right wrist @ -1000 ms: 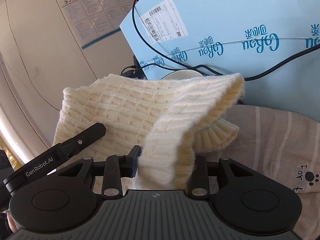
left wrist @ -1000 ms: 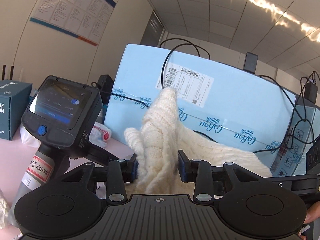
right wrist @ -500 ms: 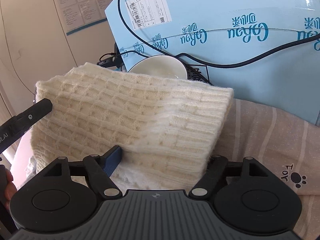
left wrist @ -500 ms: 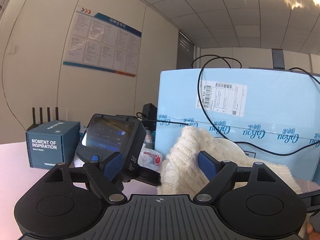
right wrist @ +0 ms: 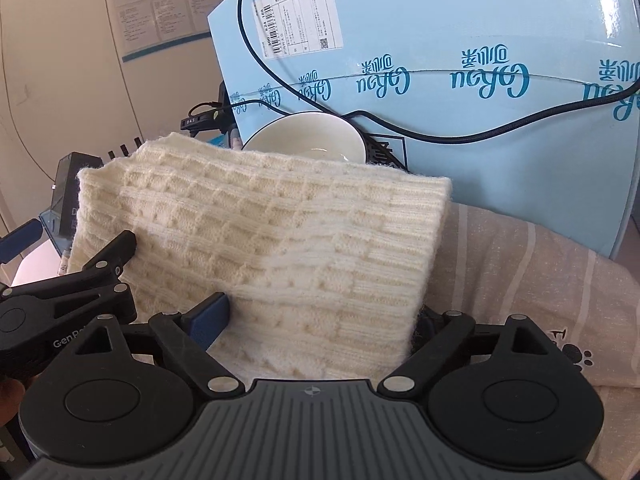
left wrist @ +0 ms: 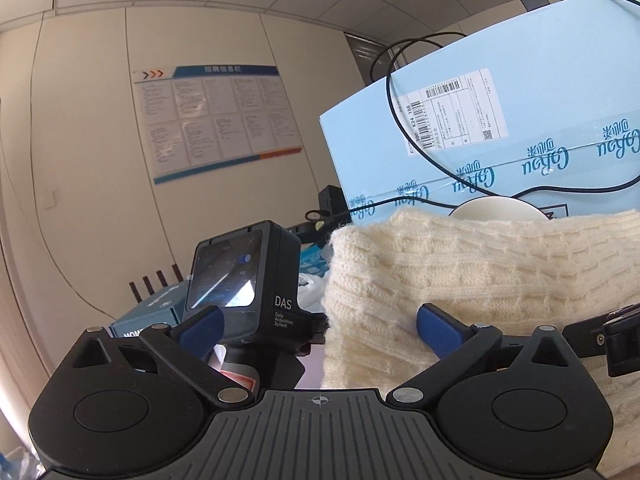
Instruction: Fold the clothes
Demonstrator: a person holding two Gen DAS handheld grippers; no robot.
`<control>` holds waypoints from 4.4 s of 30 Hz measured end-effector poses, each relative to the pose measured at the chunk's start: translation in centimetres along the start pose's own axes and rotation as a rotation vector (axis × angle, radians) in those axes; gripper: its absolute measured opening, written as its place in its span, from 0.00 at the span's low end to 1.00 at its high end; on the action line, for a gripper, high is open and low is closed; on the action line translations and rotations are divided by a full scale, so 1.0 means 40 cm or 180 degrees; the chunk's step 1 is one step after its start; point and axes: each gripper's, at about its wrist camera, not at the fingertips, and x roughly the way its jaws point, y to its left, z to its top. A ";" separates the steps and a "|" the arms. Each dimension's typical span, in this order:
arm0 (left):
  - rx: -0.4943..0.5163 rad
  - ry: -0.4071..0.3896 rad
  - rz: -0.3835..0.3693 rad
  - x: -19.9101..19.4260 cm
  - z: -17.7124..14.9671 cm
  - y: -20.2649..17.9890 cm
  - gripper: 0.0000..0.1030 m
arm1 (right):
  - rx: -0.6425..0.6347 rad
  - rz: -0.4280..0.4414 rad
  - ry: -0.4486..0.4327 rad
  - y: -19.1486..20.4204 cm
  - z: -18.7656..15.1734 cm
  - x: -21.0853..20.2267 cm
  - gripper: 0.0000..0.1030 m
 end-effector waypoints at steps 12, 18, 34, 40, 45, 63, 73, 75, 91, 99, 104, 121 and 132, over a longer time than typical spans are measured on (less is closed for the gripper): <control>-0.0162 -0.0473 -0.0170 -0.104 0.024 0.026 1.00 | -0.0142 -0.0211 -0.0232 0.018 -0.004 -0.215 1.00; -0.0448 -0.0370 -0.0338 -0.236 0.037 0.048 1.00 | -0.0155 -0.0006 -0.0209 0.023 -0.023 -0.311 1.00; -0.1033 0.0407 -0.0438 -0.440 0.066 0.027 1.00 | 0.0047 0.0044 -0.0346 -0.076 -0.058 -0.477 1.00; -0.1352 0.0797 -0.0288 -0.453 0.060 0.012 1.00 | -0.0004 -0.0019 -0.0247 -0.092 -0.053 -0.495 1.00; -0.1302 0.0871 -0.0014 -0.470 0.056 0.002 1.00 | -0.0031 -0.0044 -0.0173 -0.092 -0.054 -0.500 1.00; -0.1041 0.0717 -0.0051 -0.477 0.033 -0.005 1.00 | -0.0238 -0.0234 0.0137 -0.068 -0.084 -0.445 1.00; -0.1010 0.0744 -0.0101 -0.470 0.022 0.006 1.00 | -0.0340 -0.0207 0.0175 -0.053 -0.096 -0.432 1.00; -0.0976 0.0739 -0.0099 -0.475 0.021 0.004 1.00 | -0.0353 -0.0190 0.0161 -0.051 -0.096 -0.434 1.00; -0.0936 0.0771 -0.0133 -0.475 0.018 -0.003 1.00 | -0.0428 -0.0134 0.0127 -0.042 -0.096 -0.445 1.00; -0.0946 0.0772 -0.0124 -0.475 0.018 -0.002 1.00 | -0.0448 -0.0128 0.0132 -0.040 -0.097 -0.446 1.00; -0.0952 0.0776 -0.0129 -0.473 0.018 0.000 1.00 | -0.0464 -0.0122 0.0133 -0.037 -0.098 -0.447 1.00; -0.0961 0.0779 -0.0134 -0.473 0.017 0.002 1.00 | -0.0503 -0.0107 0.0142 -0.033 -0.100 -0.446 1.00; -0.0970 0.0780 -0.0146 -0.473 0.016 0.003 1.00 | -0.0544 -0.0105 0.0154 -0.029 -0.103 -0.444 1.00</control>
